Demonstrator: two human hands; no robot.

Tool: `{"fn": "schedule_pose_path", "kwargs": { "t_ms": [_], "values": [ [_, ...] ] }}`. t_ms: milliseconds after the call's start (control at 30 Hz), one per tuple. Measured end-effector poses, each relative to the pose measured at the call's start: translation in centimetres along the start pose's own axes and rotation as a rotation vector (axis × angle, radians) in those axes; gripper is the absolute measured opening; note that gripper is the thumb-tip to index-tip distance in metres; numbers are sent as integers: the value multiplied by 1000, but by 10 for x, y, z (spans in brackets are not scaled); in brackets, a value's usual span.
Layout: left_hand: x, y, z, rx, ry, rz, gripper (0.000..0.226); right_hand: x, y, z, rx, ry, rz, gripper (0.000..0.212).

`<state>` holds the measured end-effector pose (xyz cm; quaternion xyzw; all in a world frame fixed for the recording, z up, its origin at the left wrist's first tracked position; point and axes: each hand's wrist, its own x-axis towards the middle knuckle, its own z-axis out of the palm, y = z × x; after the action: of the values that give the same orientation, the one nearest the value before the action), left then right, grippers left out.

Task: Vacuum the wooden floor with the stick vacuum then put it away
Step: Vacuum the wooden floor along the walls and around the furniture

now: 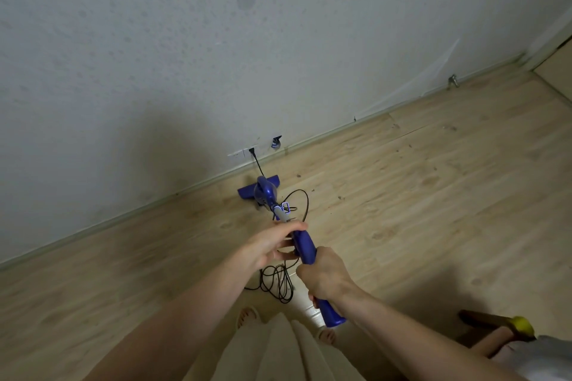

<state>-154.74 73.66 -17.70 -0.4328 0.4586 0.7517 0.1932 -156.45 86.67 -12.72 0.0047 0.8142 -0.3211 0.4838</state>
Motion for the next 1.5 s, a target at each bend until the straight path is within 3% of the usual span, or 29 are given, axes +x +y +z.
{"fn": "schedule_pose_path", "kwargs": {
  "t_ms": [167, 267, 433, 800, 1000, 1100, 1233, 1333, 1500],
  "values": [
    [6, 14, -3, -92, 73, 32, 30, 25, -16, 5, 38, 6, -20, 7],
    [10, 22, -8, -159, 85, 53, 40, 38, -26, 1, 63, -51, -15, 18],
    [-1, 21, -13, -119, 21, 30, 38, 24, -27, -8, 19, -135, 14, 26],
    [-40, -10, -10, -244, -59, -27, 45, -29, -19, -24, -68, -278, 38, 17],
    [-22, -14, -4, -368, -9, 10, 57, -7, -16, -23, -38, -242, -1, 17],
    [-8, -15, -6, -438, 73, -44, 50, 6, -8, -10, 16, -222, -25, 22],
    [1, -12, -6, -357, 142, -128, 37, 11, 7, 8, 151, -202, -13, 36],
    [1, -22, -4, -314, 107, -182, 43, 3, 29, 8, 159, -217, 84, 30],
    [-4, -53, 13, -415, 94, -115, 35, -2, 60, 17, 13, 59, 0, 50]
  ]
}}
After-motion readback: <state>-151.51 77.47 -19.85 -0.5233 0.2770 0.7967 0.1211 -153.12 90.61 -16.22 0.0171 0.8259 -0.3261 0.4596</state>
